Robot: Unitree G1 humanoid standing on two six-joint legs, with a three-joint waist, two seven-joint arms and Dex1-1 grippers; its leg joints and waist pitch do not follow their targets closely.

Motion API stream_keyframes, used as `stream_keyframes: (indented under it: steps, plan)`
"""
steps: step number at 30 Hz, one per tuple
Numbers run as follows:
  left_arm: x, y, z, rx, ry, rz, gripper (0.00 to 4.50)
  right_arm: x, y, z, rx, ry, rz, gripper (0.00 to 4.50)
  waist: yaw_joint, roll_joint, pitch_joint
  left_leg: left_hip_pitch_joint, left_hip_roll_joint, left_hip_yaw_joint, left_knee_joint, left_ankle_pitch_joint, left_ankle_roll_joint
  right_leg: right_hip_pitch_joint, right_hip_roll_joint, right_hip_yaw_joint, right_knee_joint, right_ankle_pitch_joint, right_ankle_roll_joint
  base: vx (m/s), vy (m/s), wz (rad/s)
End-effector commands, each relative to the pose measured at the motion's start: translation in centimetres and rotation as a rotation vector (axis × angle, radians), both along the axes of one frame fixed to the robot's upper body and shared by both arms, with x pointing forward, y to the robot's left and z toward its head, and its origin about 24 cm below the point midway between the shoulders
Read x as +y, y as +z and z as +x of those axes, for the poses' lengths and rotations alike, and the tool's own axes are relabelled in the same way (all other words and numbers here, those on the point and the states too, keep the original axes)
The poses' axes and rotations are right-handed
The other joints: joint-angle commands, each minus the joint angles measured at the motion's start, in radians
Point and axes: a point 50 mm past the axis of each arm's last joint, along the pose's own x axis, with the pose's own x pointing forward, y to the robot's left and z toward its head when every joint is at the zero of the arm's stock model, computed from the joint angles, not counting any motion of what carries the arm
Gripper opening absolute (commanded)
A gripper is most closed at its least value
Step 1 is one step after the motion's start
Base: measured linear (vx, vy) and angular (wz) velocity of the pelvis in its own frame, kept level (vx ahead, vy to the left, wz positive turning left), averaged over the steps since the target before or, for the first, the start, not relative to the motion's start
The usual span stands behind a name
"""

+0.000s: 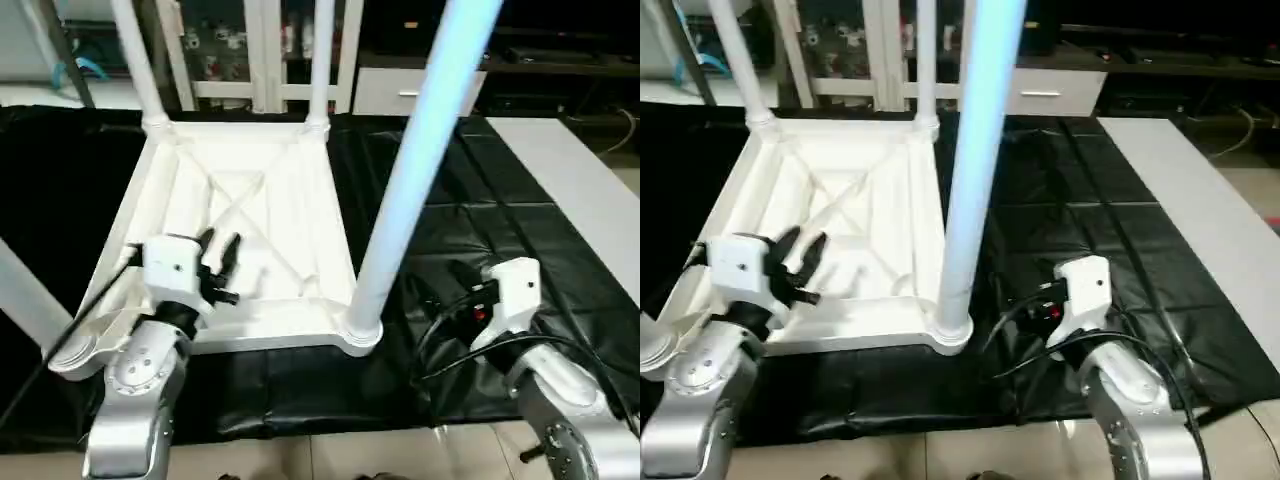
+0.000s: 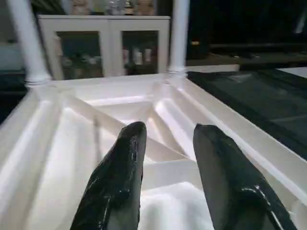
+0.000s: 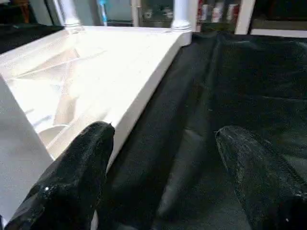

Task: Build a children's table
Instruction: Rotate leg to tighten

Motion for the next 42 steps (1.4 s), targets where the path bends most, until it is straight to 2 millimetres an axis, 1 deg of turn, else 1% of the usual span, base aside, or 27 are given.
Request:
stream_keyframes:
  steps: [1, 2, 3, 4, 6, 7, 8, 9, 10, 11, 12, 13, 14, 15, 16, 17, 18, 19, 22, 28, 30, 31, 36, 38, 40, 41, 42]
  plan:
    - [0.1, 0.2, -0.3, 0.006, 0.023, 0.009, 1.87, 0.2, -0.3, 0.2, 0.007, -0.006, -0.009, 3.74, 0.005, 0.008, -0.069, -0.018, 0.007, -0.004, -0.039, 0.143, 0.169, 0.018, -0.002, 0.008, -0.041, 0.215, -0.234, 0.000, 0.000, 0.00]
    - [0.1, 0.2, -0.4, 0.006, 0.028, 0.010, 1.87, 0.3, -0.2, 0.2, 0.003, -0.005, -0.009, 3.74, 0.010, 0.012, -0.083, -0.018, 0.001, -0.004, -0.020, 0.238, 0.212, 0.012, 0.001, 0.004, -0.030, 0.313, -0.257, 0.000, 0.000, 0.00]
    - [0.2, 0.3, -0.5, 0.007, 0.031, 0.007, 1.87, 0.4, 0.0, 0.1, -0.001, -0.004, -0.006, 3.74, 0.010, 0.013, -0.089, -0.040, -0.012, -0.003, -0.010, 0.373, 0.290, -0.004, 0.011, -0.011, -0.030, 0.427, -0.288, -0.071, 0.015, 0.01]
    - [0.2, 0.3, -0.5, 0.006, 0.034, 0.004, 1.87, 0.6, 0.2, 0.1, -0.011, 0.000, -0.001, 3.74, 0.015, 0.021, -0.097, -0.047, -0.016, -0.002, 0.002, 0.339, 0.334, -0.016, 0.009, -0.018, -0.045, 0.369, -0.295, -0.099, 0.011, 0.03]
    - [0.0, 0.4, -0.6, 0.005, 0.033, 0.001, 1.87, 0.7, 0.5, 0.1, -0.016, -0.002, 0.005, 3.74, 0.017, 0.022, -0.076, -0.050, 0.003, -0.002, -0.010, -0.025, 0.298, -0.027, -0.008, -0.028, -0.097, -0.098, -0.248, -0.114, 0.018, 0.03]
    - [-0.2, 0.4, -0.5, 0.005, 0.027, -0.004, 1.87, 0.7, 0.7, 0.1, -0.022, -0.010, 0.015, 3.74, 0.006, 0.032, -0.049, -0.018, 0.019, -0.010, -0.025, -0.360, 0.183, -0.041, -0.009, -0.052, -0.124, -0.509, -0.146, -0.167, 0.038, -0.06]
    - [-0.2, 0.4, -0.5, 0.005, 0.026, -0.003, 1.87, 0.7, 0.7, 0.1, -0.022, -0.010, 0.015, 3.74, -0.007, 0.037, -0.036, 0.004, 0.026, -0.018, -0.028, -0.508, 0.113, -0.050, -0.001, -0.075, -0.133, -0.652, -0.075, -0.167, 0.038, -0.06]
    - [-0.4, 0.3, -0.5, 0.006, 0.018, 0.003, 1.87, 0.7, 0.7, 0.1, -0.025, -0.013, 0.012, 3.74, -0.019, 0.053, -0.013, 0.012, 0.067, -0.040, -0.092, -0.787, 0.005, -0.026, 0.043, -0.130, -0.098, -0.684, 0.042, -0.110, 0.026, -0.11]
    - [-0.6, 0.3, -0.5, 0.003, 0.013, 0.012, 1.87, 0.5, 0.7, 0.1, -0.029, -0.017, 0.006, 3.74, 0.048, 0.056, 0.011, -0.126, 0.082, 0.004, -0.200, -0.965, -0.087, 0.112, 0.026, -0.120, 0.184, -0.370, -0.036, -0.099, 0.006, 0.11]
    - [-0.7, 0.3, -0.5, -0.002, 0.017, 0.015, 1.87, 0.4, 0.7, 0.1, -0.032, -0.019, 0.003, 3.74, 0.123, 0.065, -0.003, -0.104, 0.068, 0.078, -0.207, -0.932, -0.077, 0.100, 0.040, -0.094, 0.217, -0.364, -0.057, -0.099, 0.006, 0.11]
    - [-0.9, 0.3, -0.5, -0.009, 0.022, 0.017, 1.87, 0.3, 0.7, 0.1, -0.035, -0.023, 0.000, 3.74, 0.101, 0.032, -0.017, -0.074, 0.079, 0.079, -0.171, -0.788, -0.074, 0.104, 0.011, -0.015, 0.213, -0.503, -0.036, -0.107, -0.105, 0.13]
    - [-0.9, 0.3, -0.6, -0.018, 0.027, 0.020, 1.87, 0.1, 0.7, 0.1, -0.041, -0.033, 0.002, 3.74, 0.086, -0.043, -0.013, 0.064, 0.017, 0.006, 0.128, -0.399, -0.079, -0.069, -0.147, 0.081, -0.089, -1.094, 0.064, -0.034, -0.132, 0.08]
    - [-1.0, 0.3, -0.7, -0.028, 0.030, 0.018, 1.87, -0.1, 0.8, 0.1, -0.043, -0.044, 0.006, 3.74, 0.084, -0.037, -0.004, 0.023, -0.010, -0.043, 0.155, -0.207, -0.019, -0.047, -0.141, 0.132, -0.110, -1.179, 0.073, -0.034, -0.132, 0.08]
    - [-1.1, 0.1, -1.0, -0.028, 0.024, 0.003, 1.87, -0.3, 0.6, 0.0, -0.042, -0.051, 0.012, 3.74, 0.097, -0.036, 0.008, -0.041, -0.043, -0.087, 0.148, -0.058, 0.004, 0.040, -0.119, 0.132, -0.090, -1.116, 0.044, 0.000, 0.000, 0.00]
    - [-1.0, 0.0, -1.3, -0.032, 0.034, -0.006, 1.87, -0.3, 0.5, 0.0, -0.039, -0.055, 0.014, 3.74, 0.107, -0.023, -0.002, -0.014, -0.003, -0.091, 0.049, -0.117, -0.038, 0.059, -0.090, 0.093, -0.037, -0.860, -0.005, 0.000, 0.000, 0.00]
    - [-1.0, -0.1, -1.5, -0.034, 0.042, -0.012, 2.16, -0.3, 0.4, 0.0, -0.036, -0.057, 0.014, 3.74, 0.104, -0.002, -0.011, 0.020, 0.013, -0.088, 0.019, -0.164, -0.058, 0.048, -0.061, 0.072, -0.016, -0.670, -0.055, 0.000, 0.000, 0.00]
    - [-1.0, 0.1, -1.8, -0.040, 0.039, -0.075, 2.16, -0.1, 0.2, -0.1, -0.031, -0.055, 0.014, 3.74, 0.085, 0.007, -0.013, 0.073, 0.059, -0.093, -0.038, -0.307, -0.053, 0.024, -0.009, 0.059, 0.008, -0.356, -0.105, -0.133, 0.002, 0.33]
    - [-1.0, 0.3, -1.8, -0.048, 0.043, -0.087, 2.16, 0.0, 0.2, -0.1, -0.031, -0.055, 0.013, 3.74, 0.073, 0.031, -0.020, 0.060, 0.057, -0.087, -0.062, -0.403, -0.069, 0.050, -0.020, 0.051, 0.007, -0.284, -0.148, -0.141, 0.026, 0.14]
    - [-0.9, 0.3, -1.6, -0.053, 0.072, -0.091, 2.54, 0.0, 0.3, 0.3, -0.041, -0.069, 0.020, 3.74, 0.057, 0.015, -0.005, 0.048, 0.042, -0.075, -0.083, -0.488, -0.076, 0.063, -0.041, 0.049, -0.038, -0.416, -0.130, -0.080, 0.051, 0.02]
    - [0.0, 0.1, -1.8, -0.070, 0.125, -0.062, 2.97, 0.6, 0.2, 0.1, -0.054, -0.045, -0.001, 3.74, 0.026, -0.003, -0.018, 0.024, 0.037, -0.069, -0.087, -0.350, -0.053, 0.077, -0.046, 0.046, -0.049, -0.362, -0.103, -0.014, 0.020, -0.02]
    - [0.3, 0.4, -2.0, -0.105, 0.165, -0.021, 3.07, 0.6, 0.3, -0.2, -0.063, -0.042, 0.017, 3.74, 0.024, 0.007, -0.022, 0.022, 0.040, -0.069, -0.086, -0.317, -0.045, 0.076, -0.047, 0.047, -0.044, -0.289, -0.109, 0.000, 0.000, 0.00]
    - [0.4, 0.7, -2.1, -0.128, 0.197, -0.010, 3.07, 0.7, 0.4, -0.3, -0.075, -0.037, 0.030, 3.74, 0.024, -0.009, -0.020, 0.017, 0.039, -0.069, -0.088, -0.334, -0.039, 0.079, -0.048, 0.045, -0.043, -0.294, -0.109, 0.000, 0.000, 0.00]
    - [0.4, 1.4, -2.2, -0.170, 0.205, 0.001, 3.07, 1.5, 0.9, -0.5, -0.113, 0.027, 0.058, 3.74, 0.030, -0.006, -0.027, 0.014, 0.033, -0.056, -0.073, -0.273, 0.012, 0.083, -0.065, 0.058, -0.043, -0.189, -0.134, 0.000, 0.000, 0.00]
    - [0.4, 1.4, -2.1, -0.166, 0.185, 0.010, 3.07, 1.9, 1.1, -0.7, -0.128, 0.074, 0.062, 3.74, 0.044, 0.009, -0.035, 0.004, 0.026, -0.047, -0.056, -0.192, 0.104, 0.093, -0.093, 0.073, -0.050, -0.125, -0.172, 0.000, 0.000, 0.00]
    - [0.4, 1.4, -1.9, -0.170, 0.167, 0.024, 3.07, 1.8, 1.1, -0.8, -0.130, 0.073, 0.063, 3.74, 0.071, 0.002, -0.043, -0.022, 0.025, -0.061, 0.006, -0.108, 0.225, 0.121, -0.184, 0.122, -0.078, -0.066, -0.197, 0.018, 0.042, 0.01]
    - [0.4, 1.4, -1.9, -0.172, 0.166, 0.027, 3.07, 1.7, 1.1, -0.9, -0.132, 0.064, 0.063, 3.74, 0.087, 0.000, -0.044, -0.036, 0.035, -0.078, 0.040, -0.103, 0.244, 0.128, -0.227, 0.151, -0.090, -0.065, -0.204, 0.036, 0.084, 0.01]
    - [0.4, 1.4, -1.8, -0.173, 0.166, 0.030, 3.07, 1.7, 1.1, -0.9, -0.135, 0.054, 0.064, 3.74, 0.093, 0.011, -0.044, -0.036, 0.044, -0.089, 0.039, -0.097, 0.242, 0.124, -0.231, 0.148, -0.091, -0.068, -0.217, 0.029, 0.134, 0.01]
